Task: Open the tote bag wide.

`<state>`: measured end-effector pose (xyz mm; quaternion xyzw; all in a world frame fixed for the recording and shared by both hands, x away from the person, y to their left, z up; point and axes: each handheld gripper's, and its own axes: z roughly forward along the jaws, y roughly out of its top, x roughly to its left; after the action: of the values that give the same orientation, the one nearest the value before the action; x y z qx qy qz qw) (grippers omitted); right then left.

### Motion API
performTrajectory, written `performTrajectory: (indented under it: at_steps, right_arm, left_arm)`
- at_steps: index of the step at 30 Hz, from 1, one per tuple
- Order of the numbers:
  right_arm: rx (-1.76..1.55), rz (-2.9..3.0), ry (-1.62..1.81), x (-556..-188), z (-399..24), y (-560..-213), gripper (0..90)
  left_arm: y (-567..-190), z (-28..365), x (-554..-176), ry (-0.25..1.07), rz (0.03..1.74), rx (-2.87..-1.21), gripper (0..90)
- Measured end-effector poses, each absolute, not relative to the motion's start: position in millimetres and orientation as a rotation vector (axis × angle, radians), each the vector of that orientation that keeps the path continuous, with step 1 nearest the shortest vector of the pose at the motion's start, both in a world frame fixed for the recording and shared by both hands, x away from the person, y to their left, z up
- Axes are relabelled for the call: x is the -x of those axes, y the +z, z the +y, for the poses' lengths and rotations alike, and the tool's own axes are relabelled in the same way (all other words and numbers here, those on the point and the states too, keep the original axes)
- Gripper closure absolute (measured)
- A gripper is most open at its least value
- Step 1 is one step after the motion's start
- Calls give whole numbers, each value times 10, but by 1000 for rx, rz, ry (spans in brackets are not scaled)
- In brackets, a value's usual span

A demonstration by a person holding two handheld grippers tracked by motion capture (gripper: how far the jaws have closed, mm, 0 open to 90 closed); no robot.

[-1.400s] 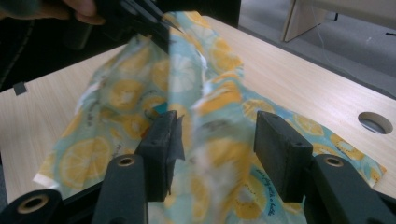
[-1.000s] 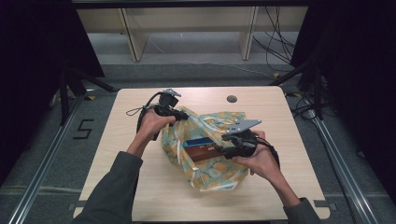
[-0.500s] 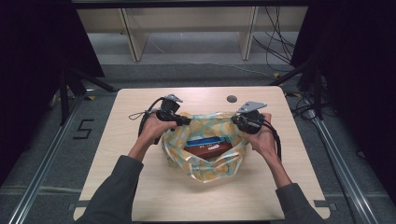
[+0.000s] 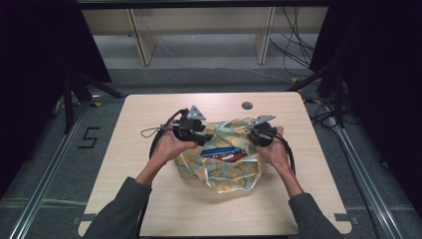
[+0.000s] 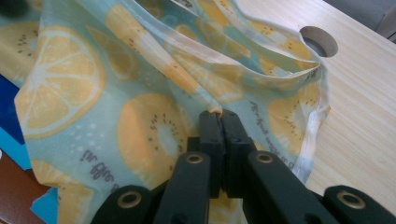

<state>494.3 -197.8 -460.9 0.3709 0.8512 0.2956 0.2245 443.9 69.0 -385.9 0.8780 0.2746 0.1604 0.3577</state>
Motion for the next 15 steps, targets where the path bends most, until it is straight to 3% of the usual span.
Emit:
performTrajectory:
  at_steps: [4,7,10,13,15]
  right_arm:
    - [-1032,2337,829,-4933,-2001,-4585,892]
    - [-1030,2327,840,-4920,-2000,-4574,888]
    - [-1025,2345,851,-4933,-1996,-4560,881]
    - [-1031,2333,860,-4933,-2007,-4563,874]
    - [-1035,2337,867,-4933,-2013,-4560,868]
  left_arm:
    - [-4195,680,-4505,438,824,-2423,512]
    - [-4401,732,-4595,434,970,-2414,407]
    - [-4475,798,-4670,460,1001,-2387,373]
    - [-4457,898,-4734,478,980,-2413,445]
    - [-4443,959,-4745,488,913,-2431,617]
